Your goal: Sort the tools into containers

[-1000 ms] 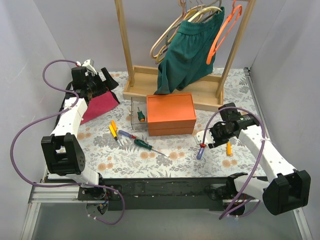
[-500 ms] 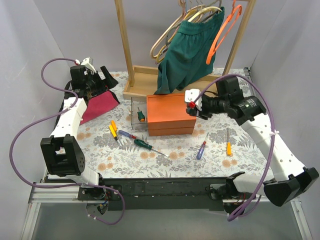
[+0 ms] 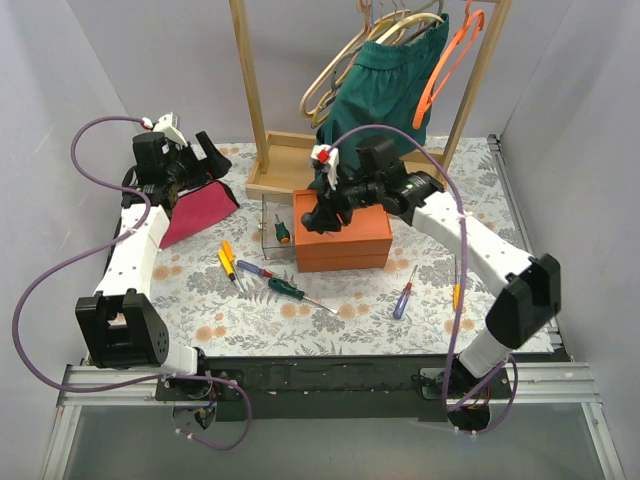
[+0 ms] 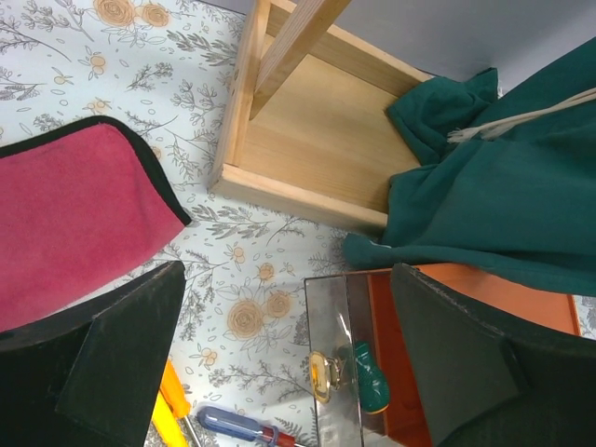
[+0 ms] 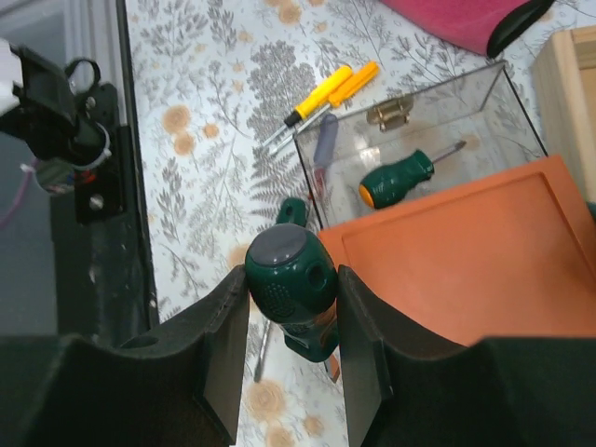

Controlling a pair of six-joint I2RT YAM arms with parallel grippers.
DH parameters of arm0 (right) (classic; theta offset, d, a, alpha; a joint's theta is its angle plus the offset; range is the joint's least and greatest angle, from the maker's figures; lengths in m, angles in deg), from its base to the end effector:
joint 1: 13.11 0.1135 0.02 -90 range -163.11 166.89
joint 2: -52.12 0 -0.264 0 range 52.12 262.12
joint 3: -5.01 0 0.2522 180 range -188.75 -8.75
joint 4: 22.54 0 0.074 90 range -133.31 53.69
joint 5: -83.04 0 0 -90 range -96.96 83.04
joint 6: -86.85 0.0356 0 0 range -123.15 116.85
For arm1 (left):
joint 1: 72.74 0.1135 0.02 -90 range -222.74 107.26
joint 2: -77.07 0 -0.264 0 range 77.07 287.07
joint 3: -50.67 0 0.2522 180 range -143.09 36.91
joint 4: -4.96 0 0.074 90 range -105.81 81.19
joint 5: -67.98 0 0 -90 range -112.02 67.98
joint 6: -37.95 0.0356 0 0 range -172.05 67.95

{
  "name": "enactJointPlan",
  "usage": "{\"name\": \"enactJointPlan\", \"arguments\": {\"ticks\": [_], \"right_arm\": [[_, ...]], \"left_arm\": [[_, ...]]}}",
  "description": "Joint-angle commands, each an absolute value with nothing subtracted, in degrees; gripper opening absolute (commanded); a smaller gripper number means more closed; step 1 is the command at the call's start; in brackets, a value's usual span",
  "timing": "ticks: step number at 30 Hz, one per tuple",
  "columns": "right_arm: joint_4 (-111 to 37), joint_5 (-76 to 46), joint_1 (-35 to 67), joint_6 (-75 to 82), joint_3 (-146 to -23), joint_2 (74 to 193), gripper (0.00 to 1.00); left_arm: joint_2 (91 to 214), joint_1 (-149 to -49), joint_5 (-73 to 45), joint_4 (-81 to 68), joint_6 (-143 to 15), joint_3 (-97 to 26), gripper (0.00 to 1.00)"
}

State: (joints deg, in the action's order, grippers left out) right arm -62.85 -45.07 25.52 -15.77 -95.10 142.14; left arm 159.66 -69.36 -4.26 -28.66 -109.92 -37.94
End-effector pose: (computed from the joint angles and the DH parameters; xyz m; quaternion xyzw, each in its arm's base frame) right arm 0.2648 0.2397 0.3703 -0.5011 0.6685 0.3818 0.3953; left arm 0.3324 0.0088 0.3518 -0.3617 0.7680 -0.3517 0.3946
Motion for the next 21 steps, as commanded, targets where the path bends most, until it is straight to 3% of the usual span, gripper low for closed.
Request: {"name": "enactJointPlan", "arguments": {"ticks": [1,6,17,18,21], "right_arm": [[-52.57,-47.92,26.53,-2.98,-104.45,149.20,0.01],[-48.88,-47.74,26.62,8.25,-112.27,157.57,0.01],[-49.13,-43.98,27.67,11.71,-114.92,169.18,0.03],[-49.57,-43.27,27.67,11.18,-115.27,170.06,0.17],[-51.24,-40.54,27.67,9.42,-117.20,170.42,0.45]], "left_arm": [[154.16,-69.22,-5.58,-29.63,-108.74,-35.87,0.93],[152.13,-68.96,-5.58,-29.55,-108.74,-33.50,0.93],[150.54,-68.61,-4.45,-31.04,-108.48,-32.00,0.94],[150.55,-68.61,-4.27,-31.04,-108.65,-31.73,0.94],[150.72,-68.70,-3.48,-31.13,-109.36,-30.15,0.93]]}}
